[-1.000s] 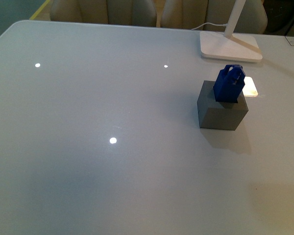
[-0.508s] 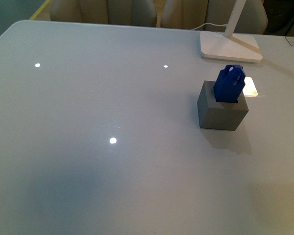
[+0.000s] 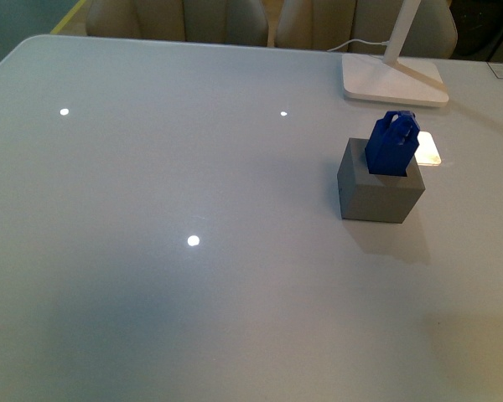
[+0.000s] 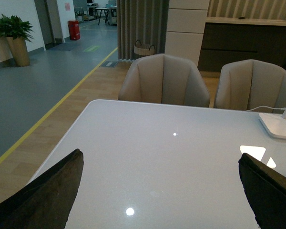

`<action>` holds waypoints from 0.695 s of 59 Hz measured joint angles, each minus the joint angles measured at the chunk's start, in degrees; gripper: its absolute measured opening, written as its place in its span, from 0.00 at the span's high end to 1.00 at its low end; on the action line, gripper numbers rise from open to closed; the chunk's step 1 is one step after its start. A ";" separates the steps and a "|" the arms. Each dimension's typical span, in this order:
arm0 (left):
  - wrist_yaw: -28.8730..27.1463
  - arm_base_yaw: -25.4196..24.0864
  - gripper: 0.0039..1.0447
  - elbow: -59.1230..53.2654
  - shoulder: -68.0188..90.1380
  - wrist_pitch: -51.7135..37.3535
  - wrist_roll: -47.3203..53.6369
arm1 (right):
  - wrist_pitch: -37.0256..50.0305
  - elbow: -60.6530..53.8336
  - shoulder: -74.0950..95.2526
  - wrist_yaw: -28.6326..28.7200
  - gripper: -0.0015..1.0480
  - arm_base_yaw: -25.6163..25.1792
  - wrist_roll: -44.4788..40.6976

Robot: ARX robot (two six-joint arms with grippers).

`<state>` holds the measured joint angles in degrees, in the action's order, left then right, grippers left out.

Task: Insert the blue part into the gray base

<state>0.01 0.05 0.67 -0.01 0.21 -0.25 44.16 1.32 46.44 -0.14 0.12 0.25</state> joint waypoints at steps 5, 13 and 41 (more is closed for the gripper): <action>-0.02 0.00 0.07 0.00 0.00 0.00 0.02 | -3.04 -0.20 -3.54 0.00 0.98 0.00 0.00; -0.02 0.00 0.07 0.00 0.00 0.00 0.02 | -8.26 -0.24 -9.46 0.00 0.98 0.00 0.00; -0.02 0.00 0.07 0.00 0.02 0.00 0.00 | -24.17 -0.28 -26.45 0.00 0.98 -0.02 0.00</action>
<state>-0.01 0.05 0.67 0.01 0.21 -0.25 19.99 1.04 19.99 -0.14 0.10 0.25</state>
